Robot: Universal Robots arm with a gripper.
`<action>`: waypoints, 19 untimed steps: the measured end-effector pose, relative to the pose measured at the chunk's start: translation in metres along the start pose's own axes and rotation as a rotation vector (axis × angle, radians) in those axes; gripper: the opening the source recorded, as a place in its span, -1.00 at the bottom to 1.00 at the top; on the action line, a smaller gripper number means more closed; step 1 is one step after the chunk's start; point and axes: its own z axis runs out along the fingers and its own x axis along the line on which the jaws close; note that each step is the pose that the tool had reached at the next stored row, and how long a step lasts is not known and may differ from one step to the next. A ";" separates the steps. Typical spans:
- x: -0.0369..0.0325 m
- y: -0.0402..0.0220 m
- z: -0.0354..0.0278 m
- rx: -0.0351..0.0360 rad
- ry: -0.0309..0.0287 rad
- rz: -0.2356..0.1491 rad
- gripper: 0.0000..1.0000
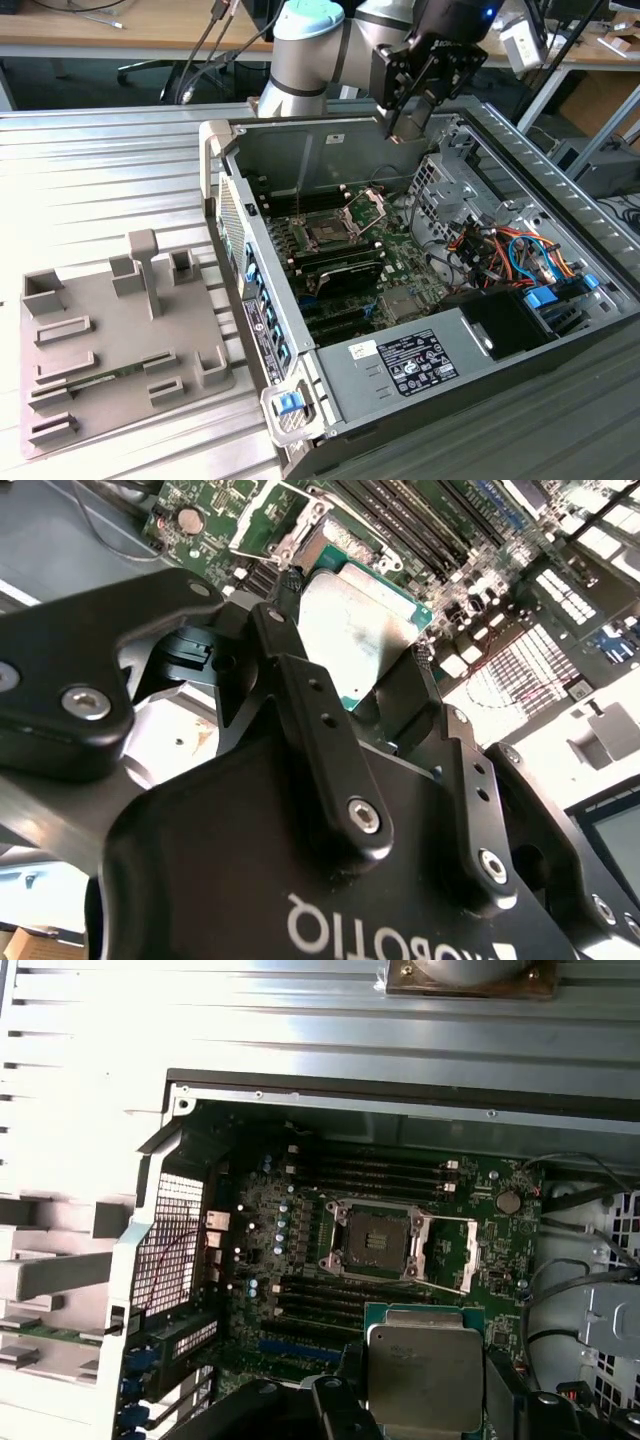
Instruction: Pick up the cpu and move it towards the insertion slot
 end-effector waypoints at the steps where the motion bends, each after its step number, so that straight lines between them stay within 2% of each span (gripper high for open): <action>1: -0.0002 0.0013 0.0001 0.0000 0.0000 0.000 0.10; 6: -0.0022 0.0117 0.0006 0.0000 0.0000 0.000 0.10; 14: -0.0043 0.0222 0.0011 0.0001 0.0000 0.000 0.10; 15: -0.0050 0.0255 0.0013 0.0000 0.0000 0.000 0.10; 19: -0.0064 0.0318 0.0016 0.0000 0.0000 0.000 0.10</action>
